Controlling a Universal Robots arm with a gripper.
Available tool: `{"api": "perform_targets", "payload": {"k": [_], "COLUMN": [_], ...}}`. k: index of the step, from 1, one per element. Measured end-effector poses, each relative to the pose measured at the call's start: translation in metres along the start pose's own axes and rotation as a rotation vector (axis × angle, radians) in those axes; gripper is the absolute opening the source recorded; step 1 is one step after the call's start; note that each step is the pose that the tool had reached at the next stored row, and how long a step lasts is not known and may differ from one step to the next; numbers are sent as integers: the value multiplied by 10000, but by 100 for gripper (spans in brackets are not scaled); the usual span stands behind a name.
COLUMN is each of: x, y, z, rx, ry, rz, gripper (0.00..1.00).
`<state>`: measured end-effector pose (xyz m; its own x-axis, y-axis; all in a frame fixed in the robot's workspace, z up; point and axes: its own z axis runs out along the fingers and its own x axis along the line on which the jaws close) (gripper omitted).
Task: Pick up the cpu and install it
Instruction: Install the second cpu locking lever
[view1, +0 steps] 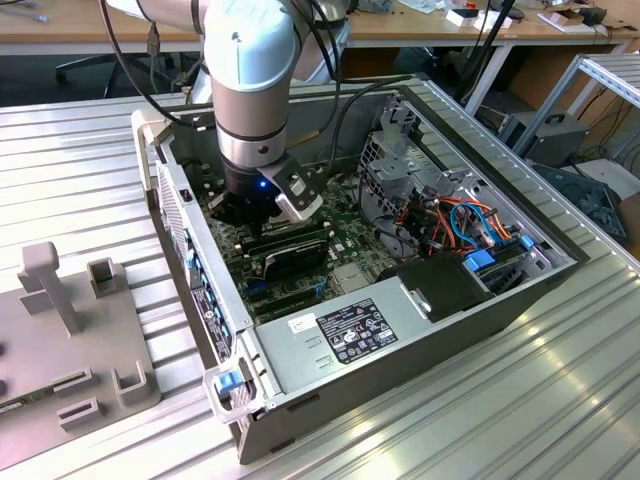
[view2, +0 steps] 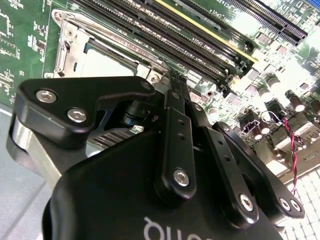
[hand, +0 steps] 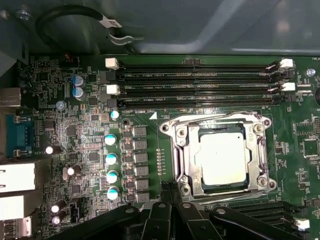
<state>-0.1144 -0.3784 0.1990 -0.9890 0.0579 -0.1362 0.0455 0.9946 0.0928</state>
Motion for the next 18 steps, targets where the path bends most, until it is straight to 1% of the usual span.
{"api": "perform_targets", "payload": {"k": [2,6,9,10,11,12,13,15,18], "x": [-5,-16,-18,-30,-63,-115,-143,-277,-396], "y": [5,12,12,13,14,16,18,24,29], "z": [-29,-115,-115,-114,-109,-102,-98,-78,-61], "rx": [-10,0,0,1,1,1,1,1,0], "ry": [-9,-6,-7,-6,-6,-6,-6,-6,-6], "rz": [12,29,31,31,29,30,31,30,30], "gripper": [11,11,11,11,11,11,11,11,11]}}
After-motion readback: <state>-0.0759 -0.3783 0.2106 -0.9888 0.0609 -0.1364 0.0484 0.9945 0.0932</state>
